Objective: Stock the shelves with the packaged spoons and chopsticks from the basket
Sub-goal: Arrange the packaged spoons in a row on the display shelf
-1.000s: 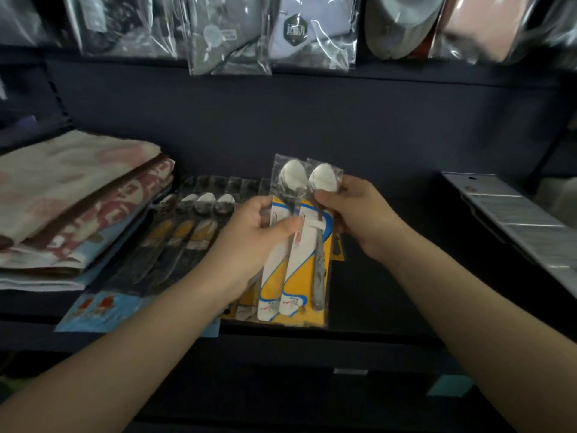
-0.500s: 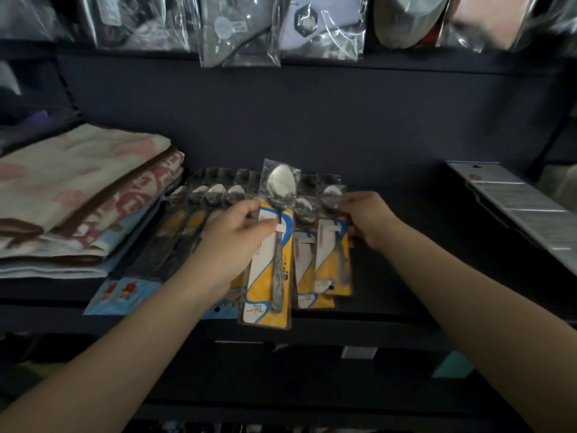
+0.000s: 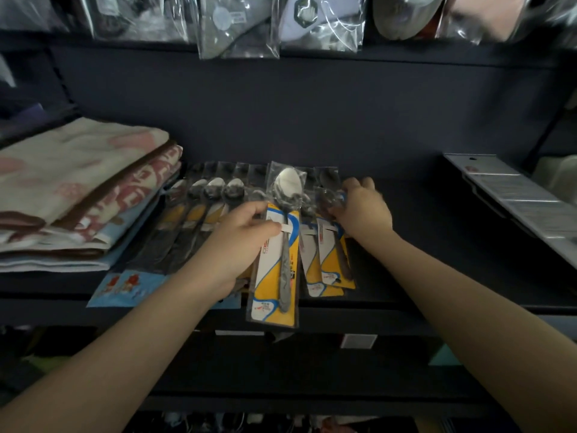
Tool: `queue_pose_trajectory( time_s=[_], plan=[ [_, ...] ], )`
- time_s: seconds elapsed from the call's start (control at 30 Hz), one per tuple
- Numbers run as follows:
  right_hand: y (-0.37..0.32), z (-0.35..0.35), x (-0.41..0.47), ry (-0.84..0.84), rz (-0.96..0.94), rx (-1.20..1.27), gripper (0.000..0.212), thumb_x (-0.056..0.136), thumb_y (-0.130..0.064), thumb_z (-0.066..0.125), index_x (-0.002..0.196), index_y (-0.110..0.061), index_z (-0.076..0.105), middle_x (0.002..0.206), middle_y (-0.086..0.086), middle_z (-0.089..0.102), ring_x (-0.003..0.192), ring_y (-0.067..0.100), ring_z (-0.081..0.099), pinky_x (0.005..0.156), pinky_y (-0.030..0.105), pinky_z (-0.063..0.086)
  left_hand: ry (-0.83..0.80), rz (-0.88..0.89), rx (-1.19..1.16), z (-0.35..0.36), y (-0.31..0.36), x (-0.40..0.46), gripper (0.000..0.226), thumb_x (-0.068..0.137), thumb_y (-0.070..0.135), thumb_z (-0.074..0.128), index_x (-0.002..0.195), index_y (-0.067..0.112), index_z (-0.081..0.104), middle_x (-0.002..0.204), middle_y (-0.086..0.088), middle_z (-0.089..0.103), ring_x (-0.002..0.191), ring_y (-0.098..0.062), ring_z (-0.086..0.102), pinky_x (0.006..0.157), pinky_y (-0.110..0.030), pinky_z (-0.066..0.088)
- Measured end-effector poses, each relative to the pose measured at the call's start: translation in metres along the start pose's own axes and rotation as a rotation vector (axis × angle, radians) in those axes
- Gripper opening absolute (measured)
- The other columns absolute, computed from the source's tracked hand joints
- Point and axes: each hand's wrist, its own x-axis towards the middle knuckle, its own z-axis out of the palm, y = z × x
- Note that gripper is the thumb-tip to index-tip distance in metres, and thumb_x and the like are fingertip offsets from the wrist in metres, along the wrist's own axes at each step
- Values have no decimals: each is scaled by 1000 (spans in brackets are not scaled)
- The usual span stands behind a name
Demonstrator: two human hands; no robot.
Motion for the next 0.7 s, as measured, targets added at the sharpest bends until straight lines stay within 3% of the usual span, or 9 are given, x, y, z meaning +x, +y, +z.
queue_pose_trajectory(
  time_s=[0.07,0.2,0.33,0.43,0.5,0.57,0.63,0.7],
  plan=[
    [5,-8,-1,-40,18,-15,49,88,-40,57,126,-9,48,129,15,45,118,35,46,94,43,45,-13,-6,5,3,1,1,35,87,16,54,122,16,54,93,-5,71,81,-19,69,70,-34,52],
    [11,-23,-8,-196,63,220,32,92,-26,51,112,-3,57,109,15,62,93,24,57,79,36,48,-35,-20,11,12,2,-1,28,89,16,54,116,20,56,90,-2,71,77,-16,70,66,-30,52],
    [9,-26,-14,-210,-9,244,27,91,-18,52,111,-2,59,98,9,57,93,25,58,77,34,49,-34,-31,30,19,4,-1,19,89,15,54,106,24,57,87,1,70,75,-13,68,65,-28,51],
    [13,-24,-12,-150,-5,341,23,93,-18,50,105,-4,63,96,11,64,84,24,62,72,35,51,-29,-36,1,21,6,-1,18,90,15,54,101,29,55,88,1,69,78,-14,68,67,-29,52],
    [13,-27,-12,-83,7,514,29,95,-27,47,96,-3,65,82,9,62,71,19,57,62,32,46,-58,-12,-13,24,9,-2,18,90,14,54,103,25,58,93,-1,70,83,-17,69,73,-32,54],
    [10,-33,-13,-173,38,842,32,96,-31,46,84,-6,62,72,5,57,62,16,51,56,29,40,-133,40,-10,34,14,-4,23,91,11,53,112,17,59,98,-3,70,86,-16,68,76,-29,55],
    [8,-38,-13,-300,33,1121,24,96,-24,47,77,-13,58,68,3,53,56,15,48,52,27,36,-209,111,-3,47,17,-5,23,91,7,51,113,13,59,93,-1,70,78,-7,67,67,-19,55],
    [12,-41,-8,-292,0,1156,23,95,-14,49,73,-15,55,62,4,51,50,13,46,45,20,34,-248,172,27,56,19,-7,25,92,11,50,116,12,57,82,9,69,69,4,63,62,-10,49]
  ],
)
